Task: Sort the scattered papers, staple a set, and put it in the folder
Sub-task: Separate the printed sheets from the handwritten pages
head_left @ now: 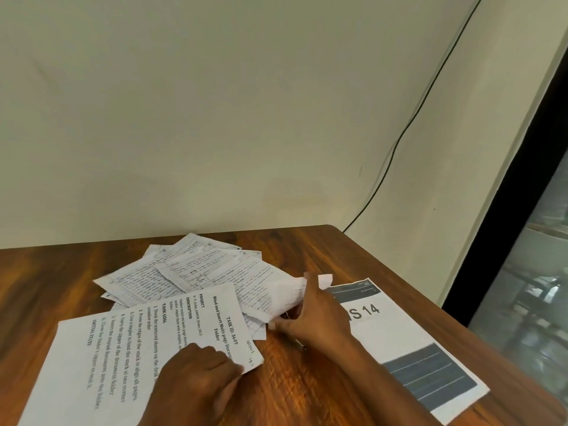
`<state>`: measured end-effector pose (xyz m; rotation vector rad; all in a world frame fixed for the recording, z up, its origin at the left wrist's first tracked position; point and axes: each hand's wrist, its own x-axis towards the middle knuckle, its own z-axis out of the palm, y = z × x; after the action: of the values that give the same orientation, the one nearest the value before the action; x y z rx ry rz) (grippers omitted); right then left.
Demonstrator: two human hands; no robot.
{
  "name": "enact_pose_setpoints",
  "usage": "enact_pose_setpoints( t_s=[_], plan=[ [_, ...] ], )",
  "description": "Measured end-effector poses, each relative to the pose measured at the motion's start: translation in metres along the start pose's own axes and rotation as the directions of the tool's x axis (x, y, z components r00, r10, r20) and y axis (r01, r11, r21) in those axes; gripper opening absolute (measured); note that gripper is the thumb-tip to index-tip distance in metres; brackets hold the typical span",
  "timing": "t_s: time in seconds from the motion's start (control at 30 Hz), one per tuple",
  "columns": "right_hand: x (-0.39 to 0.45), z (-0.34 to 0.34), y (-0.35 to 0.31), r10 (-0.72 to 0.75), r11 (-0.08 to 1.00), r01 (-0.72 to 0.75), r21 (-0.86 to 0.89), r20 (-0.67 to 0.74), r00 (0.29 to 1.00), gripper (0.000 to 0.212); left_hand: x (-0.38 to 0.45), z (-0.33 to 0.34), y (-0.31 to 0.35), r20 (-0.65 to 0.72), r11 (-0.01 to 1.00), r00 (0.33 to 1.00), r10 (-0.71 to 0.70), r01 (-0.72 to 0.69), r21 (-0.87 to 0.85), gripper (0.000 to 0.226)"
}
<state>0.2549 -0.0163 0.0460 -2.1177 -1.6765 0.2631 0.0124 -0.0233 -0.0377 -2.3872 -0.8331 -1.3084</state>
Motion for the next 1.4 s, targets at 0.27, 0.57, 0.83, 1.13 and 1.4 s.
enact_pose_setpoints(
  t_s=[0.27,0.57,0.83,1.13,1.4],
  plan=[
    [-0.007,0.005,0.001,-0.038,0.999,0.038,0.001,-0.009,0.999,0.1,-0.001,-0.003,0.002,0.037,1.0,0.999,-0.006,0.006,0.006,0.047],
    [-0.047,-0.021,0.014,-0.013,0.895,-0.078,0.44,0.201,0.979,0.072,0.001,-0.015,0.008,0.119,0.995,0.99,-0.07,0.061,0.078,0.03],
    [-0.072,-0.028,-0.011,-0.196,0.375,-0.385,0.843,0.478,0.856,0.033,0.005,-0.024,0.009,0.135,0.97,0.976,-0.173,0.145,0.196,0.022],
    [-0.053,-0.002,-0.055,-0.177,0.213,-0.548,0.809,0.584,0.792,0.029,0.009,-0.041,-0.003,0.19,0.934,0.951,-0.242,0.175,0.313,0.016],
    [-0.041,0.019,-0.067,-0.108,0.467,-0.57,0.677,0.683,0.722,0.044,0.015,-0.046,-0.012,0.203,0.906,0.952,-0.231,0.134,0.403,0.022]
  ],
)
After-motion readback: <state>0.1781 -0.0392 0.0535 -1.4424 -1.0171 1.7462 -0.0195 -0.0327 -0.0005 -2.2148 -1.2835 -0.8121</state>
